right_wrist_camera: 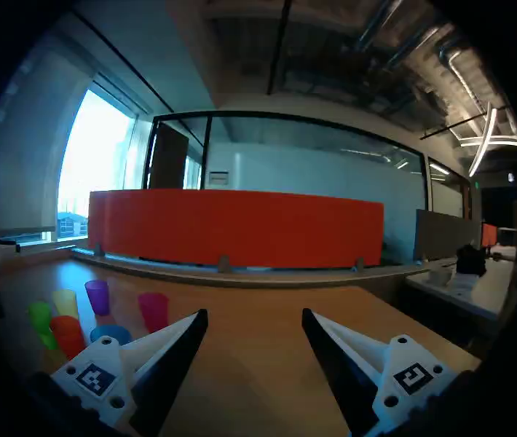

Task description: Pour water

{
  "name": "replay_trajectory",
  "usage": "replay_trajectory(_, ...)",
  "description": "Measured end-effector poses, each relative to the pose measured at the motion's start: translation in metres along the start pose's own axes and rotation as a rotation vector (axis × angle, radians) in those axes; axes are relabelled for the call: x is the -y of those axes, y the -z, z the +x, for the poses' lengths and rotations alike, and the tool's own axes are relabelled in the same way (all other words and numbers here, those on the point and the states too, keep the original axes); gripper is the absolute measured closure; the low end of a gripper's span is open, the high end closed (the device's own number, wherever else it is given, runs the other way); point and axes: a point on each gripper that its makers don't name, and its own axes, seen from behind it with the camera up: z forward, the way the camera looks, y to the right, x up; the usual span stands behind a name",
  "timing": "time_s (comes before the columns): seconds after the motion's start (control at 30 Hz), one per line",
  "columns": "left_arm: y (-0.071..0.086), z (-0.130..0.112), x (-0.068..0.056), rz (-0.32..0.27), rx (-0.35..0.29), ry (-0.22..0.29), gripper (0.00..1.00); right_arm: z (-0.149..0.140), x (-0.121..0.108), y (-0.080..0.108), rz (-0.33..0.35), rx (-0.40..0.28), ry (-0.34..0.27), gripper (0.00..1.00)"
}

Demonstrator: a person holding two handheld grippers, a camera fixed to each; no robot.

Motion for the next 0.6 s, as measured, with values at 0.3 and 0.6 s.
replay_trajectory(0.3,-0.005,-0.005,-0.002,0.028,-0.023,0.023,0.00,0.001,-0.016,-0.001,-0.041,0.009,-0.030,0.00)
replay_trajectory(0.6,-0.005,-0.009,-0.006,0.070,-0.052,-0.035,0.00,-0.004,-0.026,-0.001,-0.074,0.025,-0.027,0.00)
